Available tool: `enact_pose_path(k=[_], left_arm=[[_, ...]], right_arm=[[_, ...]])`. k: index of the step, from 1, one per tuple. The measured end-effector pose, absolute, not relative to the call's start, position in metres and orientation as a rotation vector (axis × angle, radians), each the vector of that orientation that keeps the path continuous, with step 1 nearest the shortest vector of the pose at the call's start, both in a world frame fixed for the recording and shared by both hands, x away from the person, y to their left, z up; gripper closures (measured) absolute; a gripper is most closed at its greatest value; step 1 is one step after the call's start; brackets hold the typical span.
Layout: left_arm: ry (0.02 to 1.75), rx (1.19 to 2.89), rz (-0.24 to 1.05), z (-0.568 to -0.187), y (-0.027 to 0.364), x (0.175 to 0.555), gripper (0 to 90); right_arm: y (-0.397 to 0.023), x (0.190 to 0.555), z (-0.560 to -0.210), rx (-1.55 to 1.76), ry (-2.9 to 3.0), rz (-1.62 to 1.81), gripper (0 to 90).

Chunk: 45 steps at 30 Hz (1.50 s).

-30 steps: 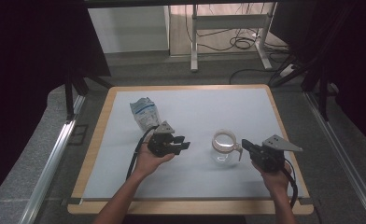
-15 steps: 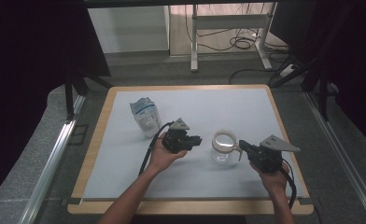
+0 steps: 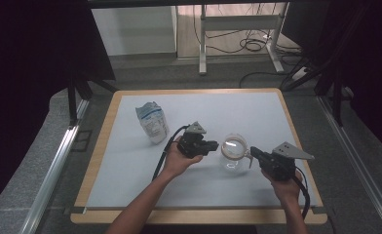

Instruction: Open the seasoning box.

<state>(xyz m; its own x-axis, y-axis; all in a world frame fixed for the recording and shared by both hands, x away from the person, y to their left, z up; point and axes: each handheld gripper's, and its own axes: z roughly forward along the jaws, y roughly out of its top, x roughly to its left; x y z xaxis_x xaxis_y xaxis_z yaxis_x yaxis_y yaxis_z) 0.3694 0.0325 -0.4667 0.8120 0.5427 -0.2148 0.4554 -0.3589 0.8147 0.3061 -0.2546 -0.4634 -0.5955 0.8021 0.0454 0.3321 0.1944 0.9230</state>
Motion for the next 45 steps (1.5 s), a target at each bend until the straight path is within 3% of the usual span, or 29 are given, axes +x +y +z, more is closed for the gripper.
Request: enact_pose_path(k=[16, 30, 45], left_arm=[[0.729, 1.996, 0.086, -0.461, 0.025, 0.374, 88.5], [0.763, 2.015, 0.095, -0.467, 0.037, 0.376, 86.7], [0.700, 2.028, 0.090, -0.460, 0.019, 0.374, 89.6]], right_arm=[[-0.252, 0.303, -0.463, 1.043, 2.034, 1.403, 89.9], [-0.253, 0.304, -0.465, 1.050, 2.035, 1.416, 89.9], [-0.253, 0.304, -0.466, 1.051, 2.036, 1.409, 89.9]])
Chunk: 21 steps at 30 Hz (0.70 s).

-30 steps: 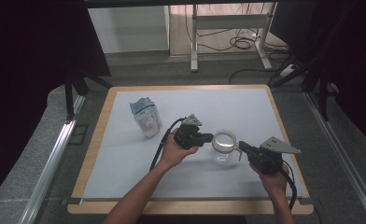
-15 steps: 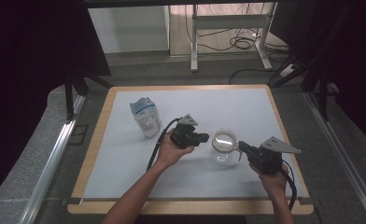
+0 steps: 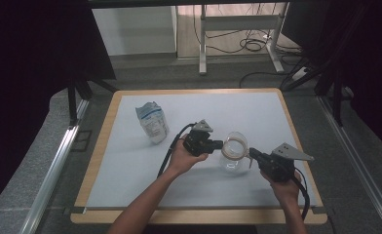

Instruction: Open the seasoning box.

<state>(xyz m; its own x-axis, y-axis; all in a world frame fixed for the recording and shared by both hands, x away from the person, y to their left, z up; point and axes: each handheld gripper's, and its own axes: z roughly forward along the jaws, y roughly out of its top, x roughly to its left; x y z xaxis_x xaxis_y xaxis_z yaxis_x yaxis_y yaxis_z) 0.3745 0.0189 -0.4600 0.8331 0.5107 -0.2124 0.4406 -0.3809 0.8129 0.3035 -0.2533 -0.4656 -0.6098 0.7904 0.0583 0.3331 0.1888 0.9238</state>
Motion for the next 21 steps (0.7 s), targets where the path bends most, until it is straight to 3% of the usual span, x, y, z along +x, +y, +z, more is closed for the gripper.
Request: enact_pose_path(k=[7, 12, 16, 21], left_arm=[[0.703, 2.020, 0.051, -0.454, 0.017, 0.376, 89.8], [0.678, 2.027, 0.048, -0.447, 0.014, 0.375, 89.8], [0.665, 2.014, 0.032, -0.441, 0.011, 0.375, 89.8], [0.632, 2.027, 0.029, -0.430, 0.002, 0.375, 89.7]], right_arm=[[-0.236, 0.286, -0.464, 0.978, 2.090, 1.427, 89.8], [-0.219, 0.277, -0.490, 0.962, 2.176, 1.380, 88.6], [-0.201, 0.279, -0.512, 0.980, 2.260, 1.322, 70.9], [-0.181, 0.282, -0.526, 0.943, 2.325, 1.290, 58.3]])
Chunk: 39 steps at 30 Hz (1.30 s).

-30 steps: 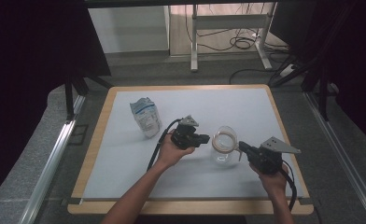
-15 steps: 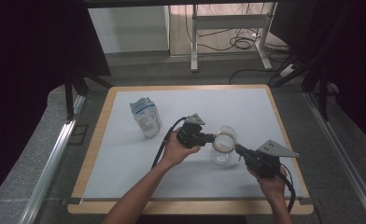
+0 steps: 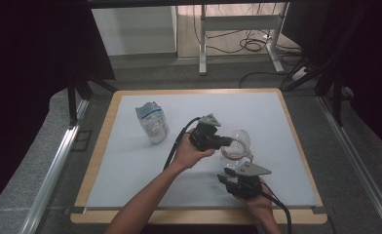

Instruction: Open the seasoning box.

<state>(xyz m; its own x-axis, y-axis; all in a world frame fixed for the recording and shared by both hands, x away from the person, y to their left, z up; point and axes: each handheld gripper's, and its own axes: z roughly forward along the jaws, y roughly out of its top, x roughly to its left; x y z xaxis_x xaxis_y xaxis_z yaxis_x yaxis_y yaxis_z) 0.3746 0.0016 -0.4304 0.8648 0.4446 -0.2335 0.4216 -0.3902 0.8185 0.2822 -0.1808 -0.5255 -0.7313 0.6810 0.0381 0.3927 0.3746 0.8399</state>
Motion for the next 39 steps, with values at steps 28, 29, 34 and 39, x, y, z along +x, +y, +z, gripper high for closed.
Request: enact_pose_path(k=[28, 29, 34, 39], left_arm=[[0.528, 2.069, -0.053, -0.418, -0.039, 0.368, 88.5], [0.536, 2.066, -0.044, -0.419, -0.035, 0.369, 88.1], [0.558, 2.026, 0.000, -0.419, -0.015, 0.366, 82.7], [0.595, 2.013, 0.084, -0.421, 0.023, 0.358, 65.8]], right_arm=[[-0.174, 0.283, -0.532, 0.904, 2.360, 1.276, 50.6], [-0.173, 0.282, -0.532, 0.898, 2.360, 1.270, 50.3], [-0.172, 0.281, -0.531, 0.903, 2.366, 1.264, 47.3], [-0.166, 0.281, -0.530, 0.909, 2.372, 1.266, 38.6]])
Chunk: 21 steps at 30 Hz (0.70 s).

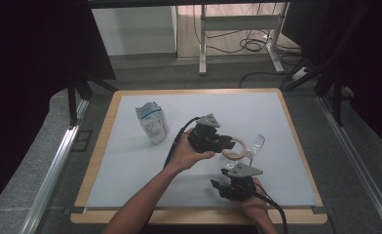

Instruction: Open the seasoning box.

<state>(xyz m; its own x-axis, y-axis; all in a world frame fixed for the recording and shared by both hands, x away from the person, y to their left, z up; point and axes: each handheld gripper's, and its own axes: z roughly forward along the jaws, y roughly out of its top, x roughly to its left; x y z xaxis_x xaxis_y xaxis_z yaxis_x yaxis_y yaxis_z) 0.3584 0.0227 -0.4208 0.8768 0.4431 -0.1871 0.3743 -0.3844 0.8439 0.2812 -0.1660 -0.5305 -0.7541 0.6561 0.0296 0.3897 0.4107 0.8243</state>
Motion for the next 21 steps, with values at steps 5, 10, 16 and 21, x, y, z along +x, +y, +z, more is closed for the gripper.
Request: enact_pose_path(k=[5, 10, 16, 21], left_arm=[[0.634, 1.999, 0.140, -0.436, 0.060, 0.346, 48.5], [0.703, 1.978, 0.197, -0.449, 0.095, 0.335, 37.9], [0.767, 1.957, 0.217, -0.462, 0.127, 0.322, 35.2], [0.809, 1.950, 0.254, -0.472, 0.144, 0.311, 34.8]], right_arm=[[-0.159, 0.280, -0.530, 0.912, 2.366, 1.268, 31.5], [-0.150, 0.282, -0.532, 0.929, 2.376, 1.265, 30.0], [-0.141, 0.283, -0.533, 0.919, 2.389, 1.255, 29.7], [-0.133, 0.285, -0.530, 0.912, 2.383, 1.250, 29.7]])
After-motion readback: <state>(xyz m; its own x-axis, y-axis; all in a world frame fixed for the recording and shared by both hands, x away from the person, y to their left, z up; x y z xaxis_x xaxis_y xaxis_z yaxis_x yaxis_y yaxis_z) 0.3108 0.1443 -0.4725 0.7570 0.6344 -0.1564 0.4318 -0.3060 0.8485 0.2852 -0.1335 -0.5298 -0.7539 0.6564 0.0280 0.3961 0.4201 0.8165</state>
